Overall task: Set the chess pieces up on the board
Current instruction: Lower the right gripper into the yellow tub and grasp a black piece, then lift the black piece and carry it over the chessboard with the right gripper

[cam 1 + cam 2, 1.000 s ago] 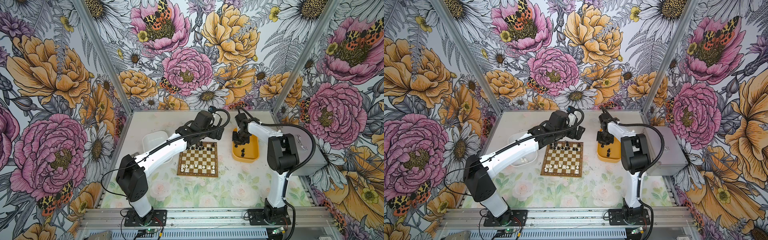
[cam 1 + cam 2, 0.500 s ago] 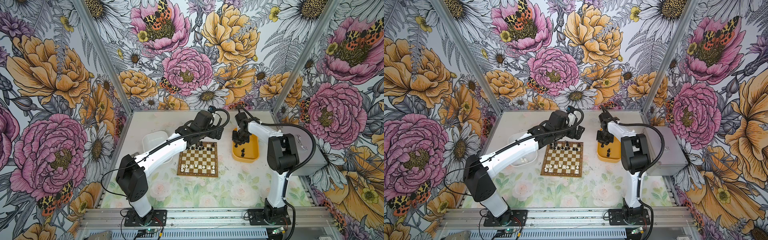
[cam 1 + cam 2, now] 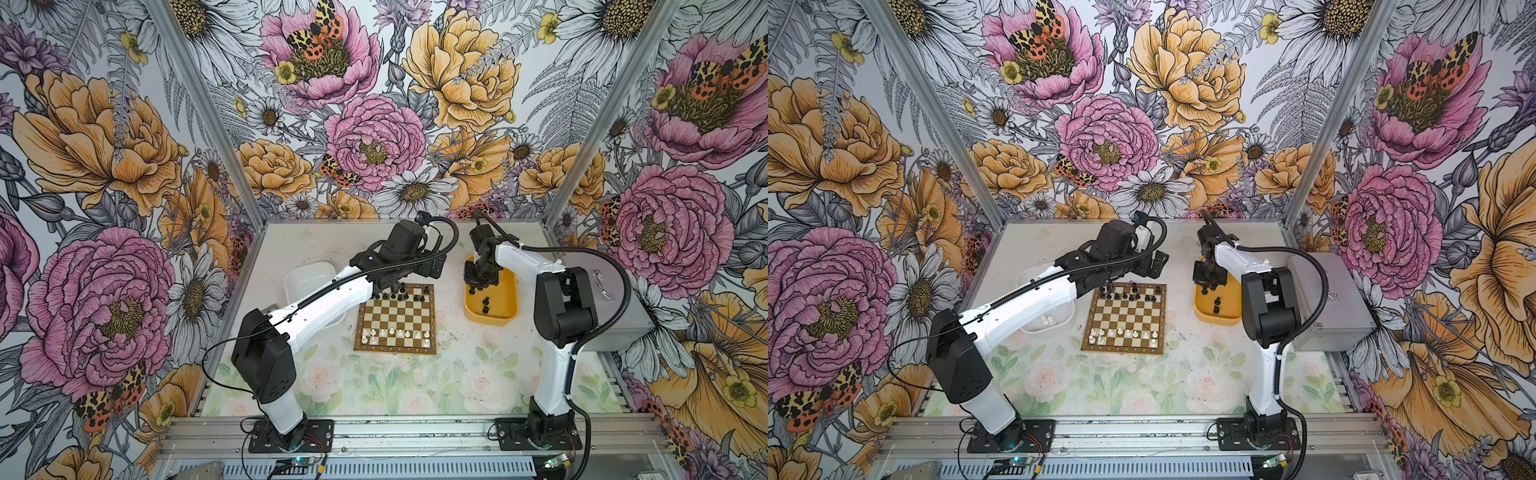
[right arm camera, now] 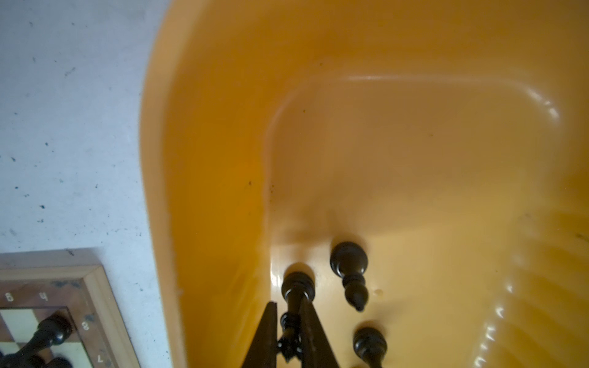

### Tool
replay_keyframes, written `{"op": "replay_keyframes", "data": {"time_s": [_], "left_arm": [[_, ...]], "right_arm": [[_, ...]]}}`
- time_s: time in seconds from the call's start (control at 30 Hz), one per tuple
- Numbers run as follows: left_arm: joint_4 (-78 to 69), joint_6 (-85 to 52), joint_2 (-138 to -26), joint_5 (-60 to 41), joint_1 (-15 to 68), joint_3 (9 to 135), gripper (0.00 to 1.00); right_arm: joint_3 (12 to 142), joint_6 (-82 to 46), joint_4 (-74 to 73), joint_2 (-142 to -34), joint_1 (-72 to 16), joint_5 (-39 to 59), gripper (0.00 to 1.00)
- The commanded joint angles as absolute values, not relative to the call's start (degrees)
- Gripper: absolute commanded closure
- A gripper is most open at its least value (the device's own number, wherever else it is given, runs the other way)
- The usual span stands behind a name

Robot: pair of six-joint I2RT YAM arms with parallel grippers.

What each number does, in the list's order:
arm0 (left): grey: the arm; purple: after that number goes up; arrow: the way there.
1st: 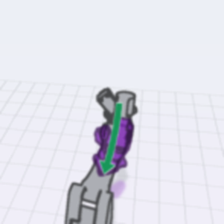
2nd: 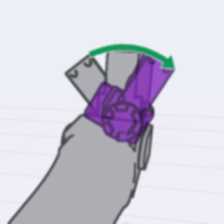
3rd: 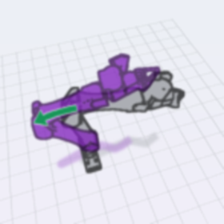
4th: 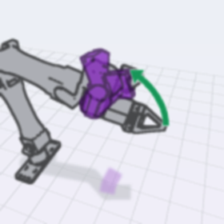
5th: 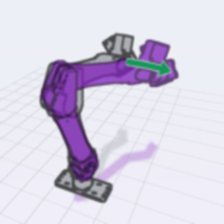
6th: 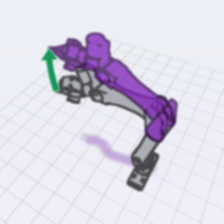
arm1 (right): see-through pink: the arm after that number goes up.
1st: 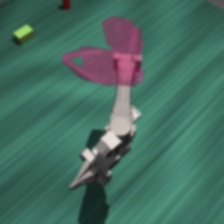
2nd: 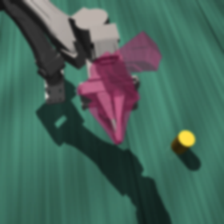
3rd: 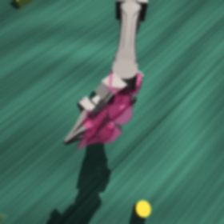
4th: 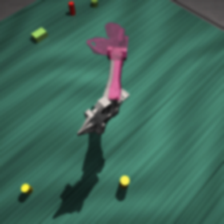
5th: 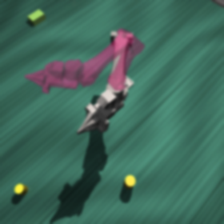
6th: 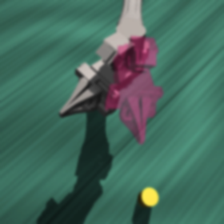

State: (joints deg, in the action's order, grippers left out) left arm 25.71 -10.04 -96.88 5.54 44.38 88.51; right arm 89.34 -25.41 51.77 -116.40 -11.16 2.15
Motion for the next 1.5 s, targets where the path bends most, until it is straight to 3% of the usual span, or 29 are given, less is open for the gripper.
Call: {"op": "replay_keyframes", "data": {"time_s": [0.0, 0.8, 1.47], "left_arm": [[26.19, -9.3, -96.5, 6.59, 43.78, 89.3, 0.01], [25.71, -12.1, -87.78, 11.49, 40.27, 80.07, 0.01], [26.38, -17.96, -64.75, 15.38, 34.02, 56.69, 0.01]], "right_arm": [[90.82, -25.22, 52.21, -117.34, -10.83, 1.29, 0.86], [105.27, -25.85, 61.21, -112.01, -12.83, 5.81, 0.9], [133.11, -26.61, 69.59, -128.28, -27.4, 7.65, 0.9]]}}
